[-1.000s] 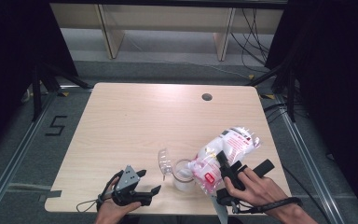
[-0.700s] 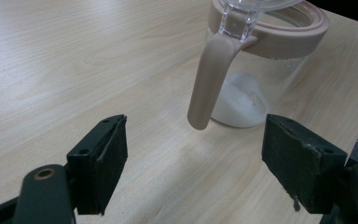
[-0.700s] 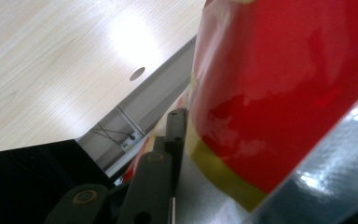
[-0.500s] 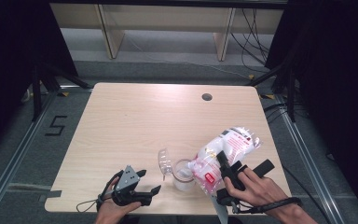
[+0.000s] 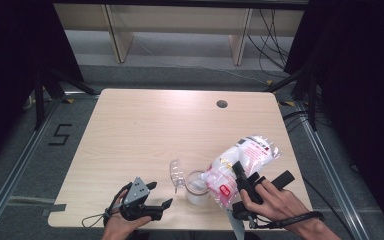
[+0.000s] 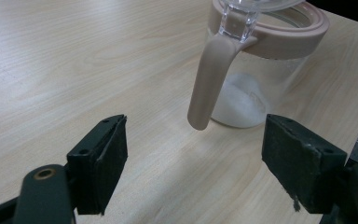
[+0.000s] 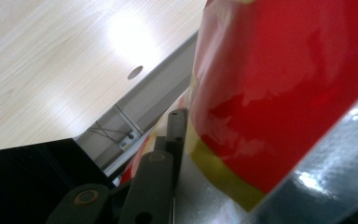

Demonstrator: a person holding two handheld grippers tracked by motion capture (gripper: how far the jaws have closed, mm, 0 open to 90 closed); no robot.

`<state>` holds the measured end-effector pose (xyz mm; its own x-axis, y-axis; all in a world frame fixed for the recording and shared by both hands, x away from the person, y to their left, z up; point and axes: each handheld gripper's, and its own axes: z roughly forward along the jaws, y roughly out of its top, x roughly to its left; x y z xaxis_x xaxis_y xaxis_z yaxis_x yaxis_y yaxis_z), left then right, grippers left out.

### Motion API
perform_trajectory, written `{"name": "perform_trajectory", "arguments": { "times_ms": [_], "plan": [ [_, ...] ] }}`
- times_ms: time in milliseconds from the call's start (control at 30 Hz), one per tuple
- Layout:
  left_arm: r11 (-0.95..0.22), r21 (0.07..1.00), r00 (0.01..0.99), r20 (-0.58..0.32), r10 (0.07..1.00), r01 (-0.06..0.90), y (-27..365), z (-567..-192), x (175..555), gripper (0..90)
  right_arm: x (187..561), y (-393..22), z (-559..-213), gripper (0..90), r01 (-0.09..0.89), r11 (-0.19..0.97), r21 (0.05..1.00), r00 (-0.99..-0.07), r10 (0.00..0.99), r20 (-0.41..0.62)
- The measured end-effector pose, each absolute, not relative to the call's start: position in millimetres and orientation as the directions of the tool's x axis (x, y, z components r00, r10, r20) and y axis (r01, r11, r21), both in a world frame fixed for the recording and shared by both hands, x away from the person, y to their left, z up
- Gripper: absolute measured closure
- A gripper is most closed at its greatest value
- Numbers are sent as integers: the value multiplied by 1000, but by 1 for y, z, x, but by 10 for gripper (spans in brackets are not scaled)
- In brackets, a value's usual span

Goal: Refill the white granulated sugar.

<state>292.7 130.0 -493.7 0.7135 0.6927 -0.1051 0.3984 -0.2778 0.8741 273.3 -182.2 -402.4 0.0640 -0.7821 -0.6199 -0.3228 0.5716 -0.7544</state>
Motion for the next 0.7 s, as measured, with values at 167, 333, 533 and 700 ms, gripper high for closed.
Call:
{"name": "perform_trajectory", "arguments": {
  "times_ms": [167,333,533,700],
  "plan": [
    [-272,876,713,-109,693,398,129,-494,293,222,273,-184,-403,788,-314,592,-742,54,-770,-636],
    [-279,874,714,-104,693,399,130,-494,293,221,273,-184,-403,789,-317,578,-752,60,-779,-624],
    [-278,874,713,-105,693,399,130,-494,293,221,273,-184,-404,790,-317,589,-743,57,-770,-635],
    [-279,873,714,-105,692,399,130,-494,293,222,272,-185,-404,792,-314,585,-748,60,-774,-631]
  ]
}}
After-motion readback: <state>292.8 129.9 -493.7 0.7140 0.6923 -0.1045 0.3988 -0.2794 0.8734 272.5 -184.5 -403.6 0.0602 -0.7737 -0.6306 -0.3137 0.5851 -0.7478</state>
